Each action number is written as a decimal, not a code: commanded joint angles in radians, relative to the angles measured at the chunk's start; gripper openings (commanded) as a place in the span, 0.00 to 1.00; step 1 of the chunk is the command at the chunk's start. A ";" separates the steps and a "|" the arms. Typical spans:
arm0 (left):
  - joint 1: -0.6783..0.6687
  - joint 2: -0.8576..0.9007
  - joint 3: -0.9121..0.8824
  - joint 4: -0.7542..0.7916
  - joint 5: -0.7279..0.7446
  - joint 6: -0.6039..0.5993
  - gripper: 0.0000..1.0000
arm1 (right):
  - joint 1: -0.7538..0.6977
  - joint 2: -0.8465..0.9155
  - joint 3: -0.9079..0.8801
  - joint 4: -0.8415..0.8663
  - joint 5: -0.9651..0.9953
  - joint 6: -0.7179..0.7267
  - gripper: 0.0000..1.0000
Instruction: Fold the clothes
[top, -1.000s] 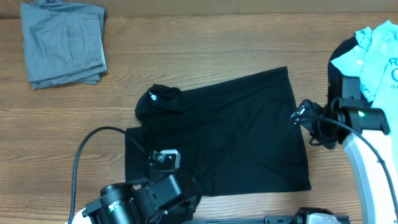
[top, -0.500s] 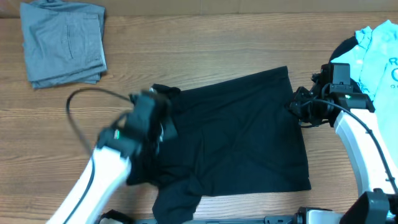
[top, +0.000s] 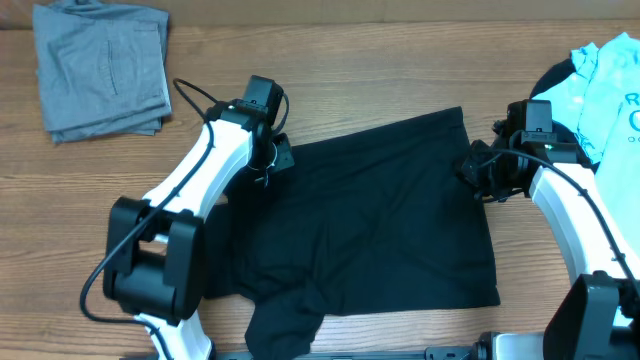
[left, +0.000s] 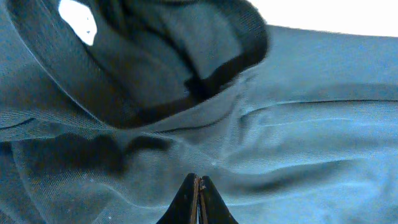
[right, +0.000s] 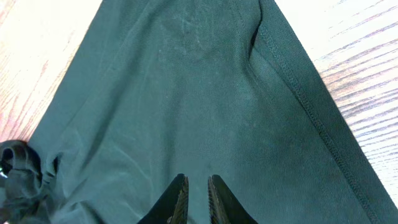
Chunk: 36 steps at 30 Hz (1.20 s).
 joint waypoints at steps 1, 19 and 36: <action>0.000 0.048 0.024 -0.027 -0.031 0.003 0.04 | 0.001 0.008 0.027 0.021 0.020 -0.006 0.15; 0.013 0.158 0.024 0.172 -0.095 0.018 0.04 | 0.001 0.009 0.025 0.081 0.019 0.004 0.11; 0.018 0.271 0.024 0.519 -0.139 0.105 0.08 | 0.002 0.146 0.019 0.132 0.020 0.004 0.12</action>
